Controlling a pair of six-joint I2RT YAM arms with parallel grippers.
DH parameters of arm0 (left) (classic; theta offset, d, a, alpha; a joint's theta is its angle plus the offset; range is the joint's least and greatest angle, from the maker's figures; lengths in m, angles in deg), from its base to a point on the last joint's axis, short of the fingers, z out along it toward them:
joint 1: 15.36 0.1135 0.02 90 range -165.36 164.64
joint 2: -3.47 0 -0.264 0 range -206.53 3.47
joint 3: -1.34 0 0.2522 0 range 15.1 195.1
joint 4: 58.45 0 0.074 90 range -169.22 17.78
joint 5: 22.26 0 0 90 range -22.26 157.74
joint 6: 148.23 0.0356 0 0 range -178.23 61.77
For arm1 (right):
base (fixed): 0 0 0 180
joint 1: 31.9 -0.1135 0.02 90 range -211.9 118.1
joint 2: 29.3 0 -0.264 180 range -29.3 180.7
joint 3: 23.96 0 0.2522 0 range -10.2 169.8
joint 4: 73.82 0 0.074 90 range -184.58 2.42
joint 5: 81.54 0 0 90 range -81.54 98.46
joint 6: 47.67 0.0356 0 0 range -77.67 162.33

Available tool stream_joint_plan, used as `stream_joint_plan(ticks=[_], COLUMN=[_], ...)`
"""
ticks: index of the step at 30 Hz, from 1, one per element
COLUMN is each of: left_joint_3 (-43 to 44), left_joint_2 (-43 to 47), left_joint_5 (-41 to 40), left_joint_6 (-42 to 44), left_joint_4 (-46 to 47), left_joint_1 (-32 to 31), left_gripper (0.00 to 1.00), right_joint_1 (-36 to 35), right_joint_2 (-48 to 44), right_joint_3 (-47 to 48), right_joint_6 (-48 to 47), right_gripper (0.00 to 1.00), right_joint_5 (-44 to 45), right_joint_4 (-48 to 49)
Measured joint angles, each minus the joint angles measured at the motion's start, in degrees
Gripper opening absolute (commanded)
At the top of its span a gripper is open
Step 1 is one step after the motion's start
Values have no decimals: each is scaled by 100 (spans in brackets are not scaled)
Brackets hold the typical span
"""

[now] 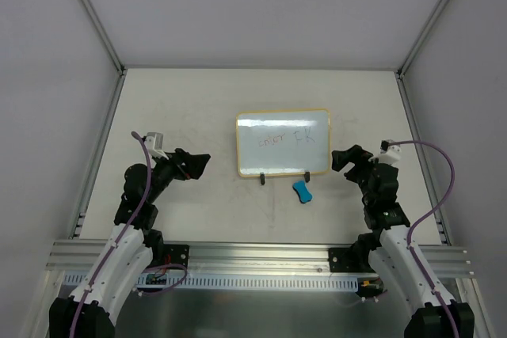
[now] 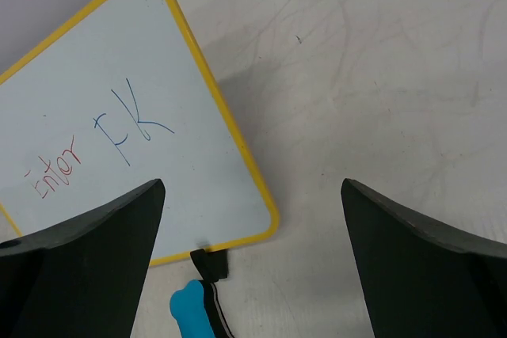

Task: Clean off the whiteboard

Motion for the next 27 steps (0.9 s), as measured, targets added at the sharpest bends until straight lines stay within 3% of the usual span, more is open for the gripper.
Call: stream_joint_plan(ticks=[7, 16, 27], left_joint_3=[0, 0, 0], left_joint_2=[0, 79, -13], left_joint_5=[-2, 28, 52], left_joint_6=[9, 109, 146], left_joint_4=[-2, -2, -2], left_joint_1=[0, 0, 0], left_gripper=[99, 99, 99], right_joint_1=[0, -155, -2542], right_joint_2=[0, 125, 748], right_joint_3=[0, 26, 1189], right_joint_6=[-33, -387, -1307], right_gripper=[99, 99, 97], right_joint_5=[-57, -994, -424], right_joint_4=[0, 254, -870])
